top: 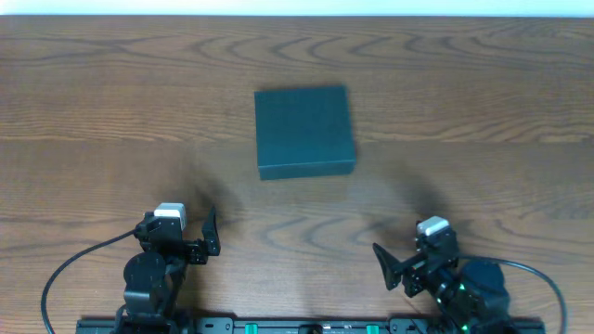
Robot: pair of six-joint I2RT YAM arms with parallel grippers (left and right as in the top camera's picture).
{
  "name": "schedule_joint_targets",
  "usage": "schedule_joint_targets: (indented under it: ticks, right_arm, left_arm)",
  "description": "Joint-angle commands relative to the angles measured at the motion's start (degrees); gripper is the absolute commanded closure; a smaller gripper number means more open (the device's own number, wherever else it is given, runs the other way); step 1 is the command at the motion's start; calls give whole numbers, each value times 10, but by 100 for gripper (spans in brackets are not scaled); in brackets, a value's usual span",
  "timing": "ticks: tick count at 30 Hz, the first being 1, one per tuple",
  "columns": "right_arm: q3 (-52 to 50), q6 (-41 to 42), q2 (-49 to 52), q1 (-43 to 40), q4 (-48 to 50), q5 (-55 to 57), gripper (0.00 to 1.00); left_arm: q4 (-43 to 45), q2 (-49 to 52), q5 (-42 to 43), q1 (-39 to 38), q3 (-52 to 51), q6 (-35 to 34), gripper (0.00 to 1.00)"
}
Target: Pack container
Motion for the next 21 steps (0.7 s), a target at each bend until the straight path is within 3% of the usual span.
schedule_joint_targets:
  ticks: [1, 21]
  right_arm:
    - [-31, -53, -6, 8, 6, 15, 1]
    - [-34, -52, -5, 11, 1, 40, 1]
  left_arm:
    - [0, -5, 4, -2, -12, -2, 5]
    - [0, -5, 3, -2, -12, -2, 5]
